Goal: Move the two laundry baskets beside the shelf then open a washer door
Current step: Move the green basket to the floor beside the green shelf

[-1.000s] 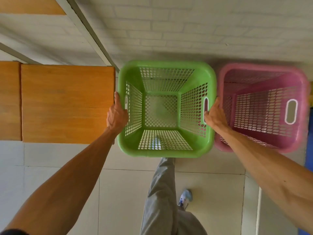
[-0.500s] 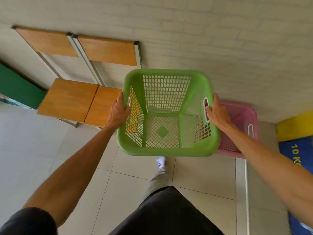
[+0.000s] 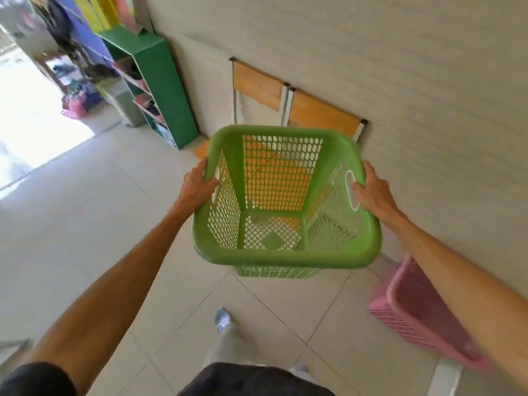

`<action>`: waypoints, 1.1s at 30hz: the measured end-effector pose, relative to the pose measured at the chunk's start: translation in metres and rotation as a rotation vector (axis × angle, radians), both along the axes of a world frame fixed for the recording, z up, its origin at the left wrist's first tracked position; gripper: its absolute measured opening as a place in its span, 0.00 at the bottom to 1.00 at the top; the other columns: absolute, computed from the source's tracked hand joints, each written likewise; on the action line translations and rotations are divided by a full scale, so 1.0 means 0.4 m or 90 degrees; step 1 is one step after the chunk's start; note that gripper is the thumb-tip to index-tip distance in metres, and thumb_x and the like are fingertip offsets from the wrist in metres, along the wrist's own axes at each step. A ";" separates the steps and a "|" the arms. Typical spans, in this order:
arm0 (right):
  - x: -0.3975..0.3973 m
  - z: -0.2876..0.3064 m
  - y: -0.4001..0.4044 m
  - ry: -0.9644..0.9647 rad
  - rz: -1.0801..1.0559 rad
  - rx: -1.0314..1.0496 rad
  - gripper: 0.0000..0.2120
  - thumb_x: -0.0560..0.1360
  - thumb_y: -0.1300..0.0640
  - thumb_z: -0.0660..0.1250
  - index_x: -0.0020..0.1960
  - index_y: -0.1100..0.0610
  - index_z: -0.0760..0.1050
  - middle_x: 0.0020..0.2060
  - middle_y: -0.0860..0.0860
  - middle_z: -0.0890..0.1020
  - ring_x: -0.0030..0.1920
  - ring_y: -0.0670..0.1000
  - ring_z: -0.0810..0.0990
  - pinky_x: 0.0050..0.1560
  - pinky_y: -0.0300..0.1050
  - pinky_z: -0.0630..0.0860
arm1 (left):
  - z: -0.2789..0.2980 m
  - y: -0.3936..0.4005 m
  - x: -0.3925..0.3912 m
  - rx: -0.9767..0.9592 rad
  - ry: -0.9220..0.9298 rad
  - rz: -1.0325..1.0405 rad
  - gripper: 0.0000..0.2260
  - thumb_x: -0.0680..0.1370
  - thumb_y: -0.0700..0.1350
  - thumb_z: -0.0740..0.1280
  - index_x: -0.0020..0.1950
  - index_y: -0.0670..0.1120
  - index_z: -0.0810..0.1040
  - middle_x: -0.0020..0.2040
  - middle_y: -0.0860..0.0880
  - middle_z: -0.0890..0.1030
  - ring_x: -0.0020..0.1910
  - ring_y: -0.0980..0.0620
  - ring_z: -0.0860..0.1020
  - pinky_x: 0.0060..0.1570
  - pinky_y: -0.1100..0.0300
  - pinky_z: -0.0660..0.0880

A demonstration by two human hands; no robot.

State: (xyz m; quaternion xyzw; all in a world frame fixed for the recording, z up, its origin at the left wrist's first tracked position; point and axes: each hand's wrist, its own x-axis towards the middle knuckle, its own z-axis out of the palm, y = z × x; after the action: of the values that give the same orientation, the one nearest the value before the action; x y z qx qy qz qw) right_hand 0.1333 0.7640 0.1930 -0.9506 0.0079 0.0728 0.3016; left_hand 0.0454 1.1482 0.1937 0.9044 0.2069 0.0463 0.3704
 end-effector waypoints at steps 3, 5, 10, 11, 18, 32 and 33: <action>0.025 0.012 0.211 -0.003 0.090 0.006 0.26 0.80 0.51 0.59 0.77 0.48 0.57 0.49 0.56 0.79 0.41 0.59 0.79 0.42 0.46 0.76 | 0.013 0.170 -0.088 -0.015 0.011 0.070 0.27 0.77 0.39 0.65 0.77 0.43 0.65 0.62 0.38 0.79 0.54 0.41 0.77 0.56 0.49 0.72; 0.048 0.011 0.365 -0.001 0.138 -0.005 0.26 0.80 0.51 0.59 0.76 0.49 0.59 0.52 0.60 0.81 0.45 0.62 0.82 0.46 0.48 0.77 | 0.019 0.285 -0.146 -0.017 0.001 0.112 0.25 0.78 0.38 0.65 0.75 0.43 0.67 0.59 0.39 0.80 0.48 0.46 0.75 0.50 0.54 0.71; 0.078 0.004 0.771 -0.040 0.264 0.011 0.24 0.77 0.54 0.61 0.72 0.51 0.63 0.56 0.60 0.81 0.49 0.62 0.81 0.49 0.52 0.78 | 0.025 0.602 -0.271 -0.024 -0.014 0.207 0.24 0.78 0.38 0.65 0.74 0.43 0.68 0.53 0.45 0.79 0.44 0.47 0.76 0.49 0.52 0.76; 0.079 0.006 0.846 -0.051 0.284 0.015 0.26 0.77 0.55 0.61 0.74 0.51 0.62 0.57 0.58 0.80 0.48 0.61 0.81 0.48 0.49 0.78 | 0.031 0.661 -0.291 -0.020 -0.018 0.219 0.23 0.78 0.38 0.65 0.74 0.43 0.68 0.53 0.45 0.79 0.44 0.47 0.77 0.50 0.49 0.78; 0.108 0.022 1.263 -0.093 0.375 0.023 0.22 0.78 0.55 0.62 0.71 0.55 0.65 0.40 0.47 0.74 0.39 0.58 0.79 0.28 0.38 0.65 | 0.063 1.016 -0.364 -0.019 -0.027 0.311 0.29 0.79 0.38 0.66 0.79 0.44 0.62 0.60 0.45 0.78 0.48 0.45 0.79 0.50 0.50 0.77; 0.436 -0.015 1.832 -0.022 0.375 0.057 0.27 0.80 0.51 0.62 0.77 0.51 0.59 0.60 0.58 0.80 0.42 0.54 0.75 0.42 0.39 0.70 | 0.034 1.554 -0.070 -0.035 -0.009 0.338 0.30 0.79 0.40 0.67 0.79 0.47 0.62 0.63 0.43 0.80 0.48 0.44 0.81 0.54 0.43 0.80; 0.479 -0.020 1.874 -0.014 0.368 0.067 0.28 0.80 0.51 0.62 0.78 0.51 0.58 0.60 0.58 0.79 0.43 0.53 0.75 0.43 0.38 0.71 | 0.034 1.598 -0.025 -0.032 -0.006 0.336 0.30 0.78 0.40 0.67 0.79 0.46 0.61 0.63 0.43 0.79 0.48 0.44 0.81 0.55 0.43 0.80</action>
State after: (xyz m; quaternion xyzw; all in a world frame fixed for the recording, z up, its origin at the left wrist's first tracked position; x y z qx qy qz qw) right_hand 0.3248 1.5134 0.1849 -0.8974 -0.2700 0.1459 0.3170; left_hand 0.0355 1.7875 0.2074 0.8094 0.4349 0.1403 0.3688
